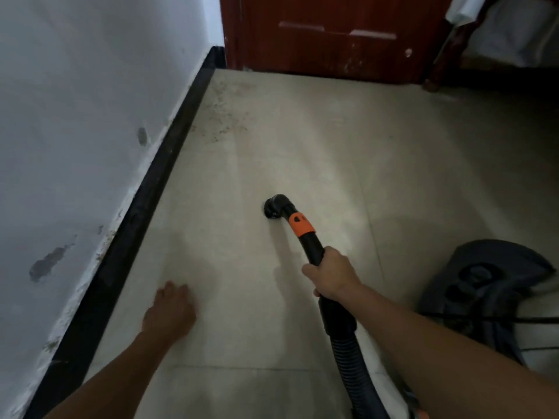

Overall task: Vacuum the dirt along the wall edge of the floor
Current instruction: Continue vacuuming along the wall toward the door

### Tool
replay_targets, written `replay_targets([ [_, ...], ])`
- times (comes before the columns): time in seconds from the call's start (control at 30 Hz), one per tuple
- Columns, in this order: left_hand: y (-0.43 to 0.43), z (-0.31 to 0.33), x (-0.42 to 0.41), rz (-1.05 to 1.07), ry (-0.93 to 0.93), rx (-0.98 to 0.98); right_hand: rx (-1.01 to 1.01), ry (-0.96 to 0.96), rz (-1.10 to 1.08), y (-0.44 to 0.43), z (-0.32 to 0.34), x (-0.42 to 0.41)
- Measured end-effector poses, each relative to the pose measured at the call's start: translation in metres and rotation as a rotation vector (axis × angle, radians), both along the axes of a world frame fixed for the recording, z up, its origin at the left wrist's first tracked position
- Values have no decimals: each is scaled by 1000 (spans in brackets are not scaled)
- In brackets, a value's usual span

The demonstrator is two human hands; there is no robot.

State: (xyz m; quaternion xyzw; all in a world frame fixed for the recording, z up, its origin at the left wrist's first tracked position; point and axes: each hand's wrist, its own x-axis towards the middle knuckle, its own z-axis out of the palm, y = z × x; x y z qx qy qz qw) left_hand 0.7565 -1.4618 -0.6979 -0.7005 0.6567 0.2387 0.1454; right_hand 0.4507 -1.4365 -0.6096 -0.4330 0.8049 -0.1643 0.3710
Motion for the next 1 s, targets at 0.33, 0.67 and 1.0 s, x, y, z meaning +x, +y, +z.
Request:
replay_targets([
  [0.33,39,170,-74,929,950,148,194,-168,229,57,130,30],
  [0.67,76,367,-97,1095,1053,261,114,-24,430,181,288,63],
  [1.0,153,514,-168,1194,991,241,-109,279,-11,280,466,-44],
])
